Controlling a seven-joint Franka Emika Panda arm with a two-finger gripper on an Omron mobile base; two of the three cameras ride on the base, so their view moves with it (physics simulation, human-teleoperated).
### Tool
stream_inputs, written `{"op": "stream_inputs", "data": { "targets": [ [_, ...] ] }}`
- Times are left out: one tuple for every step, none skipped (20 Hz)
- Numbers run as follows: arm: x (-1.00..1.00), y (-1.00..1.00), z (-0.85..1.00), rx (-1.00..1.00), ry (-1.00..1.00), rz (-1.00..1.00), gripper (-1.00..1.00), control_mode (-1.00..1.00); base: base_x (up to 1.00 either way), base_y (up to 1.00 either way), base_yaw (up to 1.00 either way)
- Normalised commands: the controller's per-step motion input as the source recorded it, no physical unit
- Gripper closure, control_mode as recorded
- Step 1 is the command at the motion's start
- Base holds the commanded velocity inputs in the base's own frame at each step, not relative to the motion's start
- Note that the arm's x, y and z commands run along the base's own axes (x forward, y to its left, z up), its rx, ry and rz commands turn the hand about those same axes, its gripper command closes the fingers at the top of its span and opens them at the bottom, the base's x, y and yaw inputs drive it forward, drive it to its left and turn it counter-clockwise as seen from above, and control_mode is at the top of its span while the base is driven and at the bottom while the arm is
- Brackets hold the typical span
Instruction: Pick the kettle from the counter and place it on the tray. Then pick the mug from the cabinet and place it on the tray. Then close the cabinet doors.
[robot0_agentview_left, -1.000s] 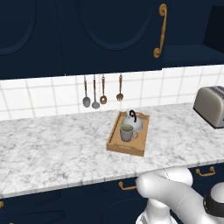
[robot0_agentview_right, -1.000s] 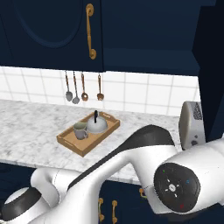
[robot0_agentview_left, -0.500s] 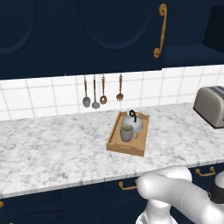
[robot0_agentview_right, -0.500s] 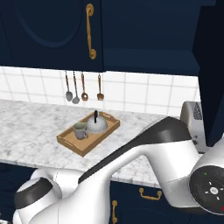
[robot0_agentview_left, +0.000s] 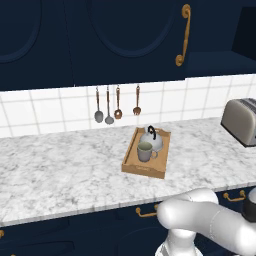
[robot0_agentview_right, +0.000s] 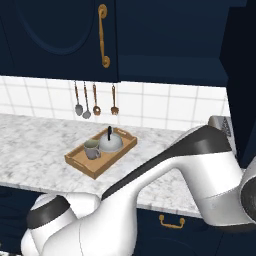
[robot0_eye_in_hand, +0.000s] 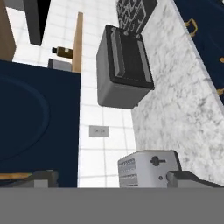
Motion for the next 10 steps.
{"op": "stream_inputs", "data": {
  "targets": [
    [0.28, 0.05, -0.07, 0.0, 0.03, 0.1, -1.0, -1.0, 0.0, 0.0, 0.0],
    [0.28, 0.07, -0.04, 0.0, 0.01, 0.1, -1.0, -1.0, 0.0, 0.0, 0.0],
    [0.2, 0.19, -0.04, 0.0, 0.0, 0.11, -1.0, -1.0, 0.0, 0.0, 0.0],
    [0.18, 0.35, -0.08, 0.0, 0.0, 0.1, -1.0, -1.0, 0.0, 0.0, 0.0],
    [0.22, 0.4, -0.04, -0.02, 0.01, 0.1, -1.0, -1.0, 0.0, 0.0, 0.0],
    [0.24, 0.4, -0.02, -0.01, 0.02, 0.1, -1.0, -1.0, 0.0, 0.0, 0.0],
    [0.26, 0.42, 0.0, -0.02, 0.01, 0.1, -1.0, -1.0, 0.0, 0.0, 0.0],
    [0.35, 0.39, 0.0, -0.03, 0.04, 0.1, -1.0, -1.0, 0.0, 0.0, 0.0],
    [0.34, 0.42, 0.0, -0.04, 0.03, 0.1, -1.0, -1.0, 0.0, 0.0, 0.0],
    [0.36, 0.43, 0.0, -0.03, 0.04, 0.09, -1.0, -1.0, 0.0, 0.0, 0.0]
  ]
}}
